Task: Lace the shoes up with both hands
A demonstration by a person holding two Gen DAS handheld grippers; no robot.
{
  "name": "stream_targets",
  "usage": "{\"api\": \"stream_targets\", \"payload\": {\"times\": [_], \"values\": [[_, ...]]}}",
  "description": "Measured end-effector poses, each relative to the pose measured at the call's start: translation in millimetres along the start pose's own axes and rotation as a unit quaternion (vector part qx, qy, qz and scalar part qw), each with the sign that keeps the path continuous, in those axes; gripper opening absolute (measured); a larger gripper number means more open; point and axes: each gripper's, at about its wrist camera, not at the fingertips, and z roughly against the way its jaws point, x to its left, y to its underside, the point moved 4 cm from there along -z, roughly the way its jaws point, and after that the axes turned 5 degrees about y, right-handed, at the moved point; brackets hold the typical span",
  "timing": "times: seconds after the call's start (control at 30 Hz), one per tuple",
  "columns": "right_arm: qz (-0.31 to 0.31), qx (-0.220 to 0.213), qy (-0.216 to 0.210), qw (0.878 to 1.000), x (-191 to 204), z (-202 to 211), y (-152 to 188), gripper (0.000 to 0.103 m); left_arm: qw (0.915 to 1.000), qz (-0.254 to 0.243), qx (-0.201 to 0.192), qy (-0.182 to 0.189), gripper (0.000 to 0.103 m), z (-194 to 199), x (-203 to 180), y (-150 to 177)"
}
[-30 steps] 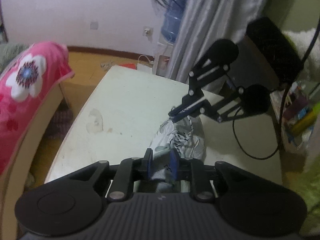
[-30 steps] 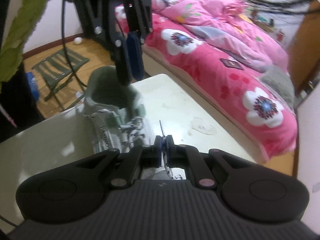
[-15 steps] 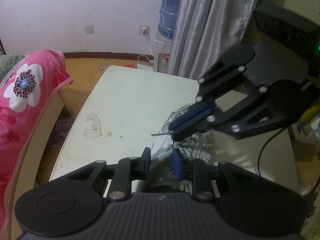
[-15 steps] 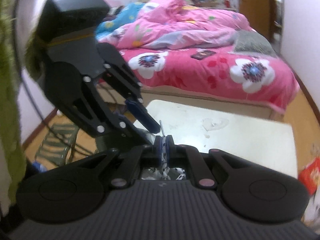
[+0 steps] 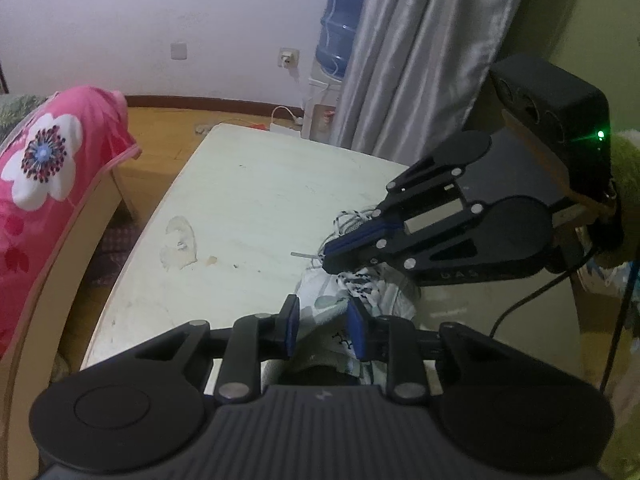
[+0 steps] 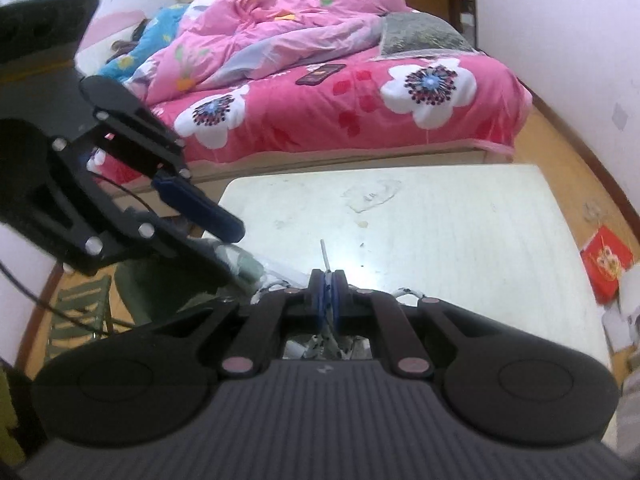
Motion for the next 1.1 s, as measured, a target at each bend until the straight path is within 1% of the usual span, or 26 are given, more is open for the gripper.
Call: {"api": "stream_targets", "payload": {"times": [0.13, 0.2, 0.3, 0.4, 0.47, 0.57, 0.67, 0.77, 0.83, 0.93, 1.0, 1.07, 1.1], "values": [[0.026, -0.001, 0.017, 1.0, 8.6, 1.8, 1.4, 0.003, 0.9999, -0.016, 0.003, -0.007, 0.028, -1.0, -2.7, 0.5], [0.031, -0.004, 0.023, 0.999, 9.6, 2.4, 1.3, 0.003, 0.9997, -0.018, -0.004, -0.015, 0.024, -0.3, -4.4, -1.3], [0.024, -0.015, 0.022, 0.999, 3.4, 11.0, 0.5, 0.003, 0.9995, 0.013, -0.013, -0.026, 0.021, 1.9, -2.4, -4.1], [-0.003, -0.038, 0.001, 0.999, -6.1, 23.8, -4.7, 0.003, 0.9974, 0.062, -0.02, -0.03, 0.022, 2.8, 4.8, -5.3], [-0.015, -0.052, -0.02, 0.998, -10.7, 30.0, -8.5, 0.003, 0.9948, 0.092, -0.027, -0.034, 0.022, 3.1, 9.3, -5.5], [-0.028, -0.064, -0.054, 0.996, -14.0, 29.7, -13.4, 0.003, 0.9907, 0.122, -0.038, -0.046, 0.024, 3.5, 15.4, -6.3], [-0.039, -0.058, -0.079, 0.994, -12.6, 21.3, -11.9, 0.003, 0.988, 0.139, -0.043, -0.052, 0.025, 3.9, 20.3, -7.2], [-0.049, -0.026, -0.075, 0.996, -10.2, 10.1, -2.5, 0.003, 0.9871, 0.151, -0.038, -0.038, 0.029, 1.0, 23.0, -3.7], [-0.057, -0.019, -0.077, 0.995, -7.8, 6.9, 2.9, 0.003, 0.9891, 0.142, -0.032, -0.022, 0.031, -2.1, 20.9, -1.5], [-0.059, -0.005, -0.07, 0.996, -2.8, 3.3, 2.5, 0.003, 0.9915, 0.125, -0.031, -0.014, 0.031, -2.1, 19.2, 0.1], [-0.077, 0.001, -0.072, 0.994, -2.5, 3.7, -0.5, 0.004, 0.992, 0.123, -0.03, -0.006, 0.031, -0.5, 20.8, 0.5], [-0.094, 0.006, -0.07, 0.993, -2.6, 4.5, -3.7, 0.004, 0.9934, 0.112, -0.024, 0.003, 0.033, -0.7, 20.7, 1.2], [-0.099, 0.007, -0.068, 0.993, -3.0, 4.7, -3.5, 0.004, 0.9952, 0.096, -0.019, 0.005, 0.034, -0.6, 18.9, 1.4]]}}
